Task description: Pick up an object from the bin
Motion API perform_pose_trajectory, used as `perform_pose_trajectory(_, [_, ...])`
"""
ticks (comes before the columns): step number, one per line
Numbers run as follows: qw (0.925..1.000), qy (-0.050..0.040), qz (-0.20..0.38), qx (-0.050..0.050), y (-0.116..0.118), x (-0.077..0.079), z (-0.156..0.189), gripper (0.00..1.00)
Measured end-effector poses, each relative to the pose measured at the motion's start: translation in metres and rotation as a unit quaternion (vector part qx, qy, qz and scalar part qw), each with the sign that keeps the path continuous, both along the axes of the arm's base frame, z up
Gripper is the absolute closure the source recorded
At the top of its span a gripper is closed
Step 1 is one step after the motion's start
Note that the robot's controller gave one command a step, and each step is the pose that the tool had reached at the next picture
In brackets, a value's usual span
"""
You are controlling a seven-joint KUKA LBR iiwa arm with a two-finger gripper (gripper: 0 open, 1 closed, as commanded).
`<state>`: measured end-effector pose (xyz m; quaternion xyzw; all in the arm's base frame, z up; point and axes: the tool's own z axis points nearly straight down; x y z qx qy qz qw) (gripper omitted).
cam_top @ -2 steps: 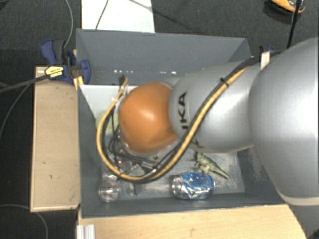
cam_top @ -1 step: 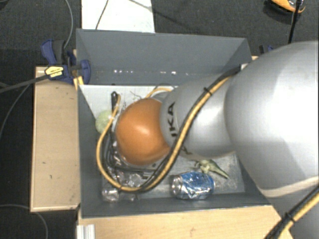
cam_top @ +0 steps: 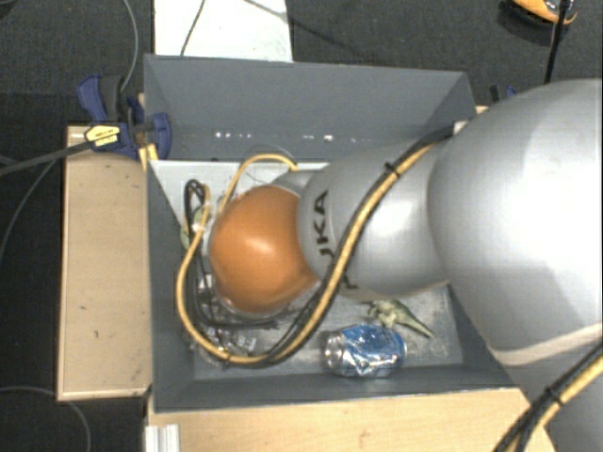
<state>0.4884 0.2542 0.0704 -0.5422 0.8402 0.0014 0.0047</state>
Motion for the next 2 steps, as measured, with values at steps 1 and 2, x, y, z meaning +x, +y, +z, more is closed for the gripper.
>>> perform_pose_trajectory(1, [1.0,0.0002,0.0,0.0,-0.0001,-0.0001,0.0,1.0])
perform_pose_trajectory(2, [1.0,0.0003,-0.001,0.0,-0.0002,-0.0005,0.0024,1.0])
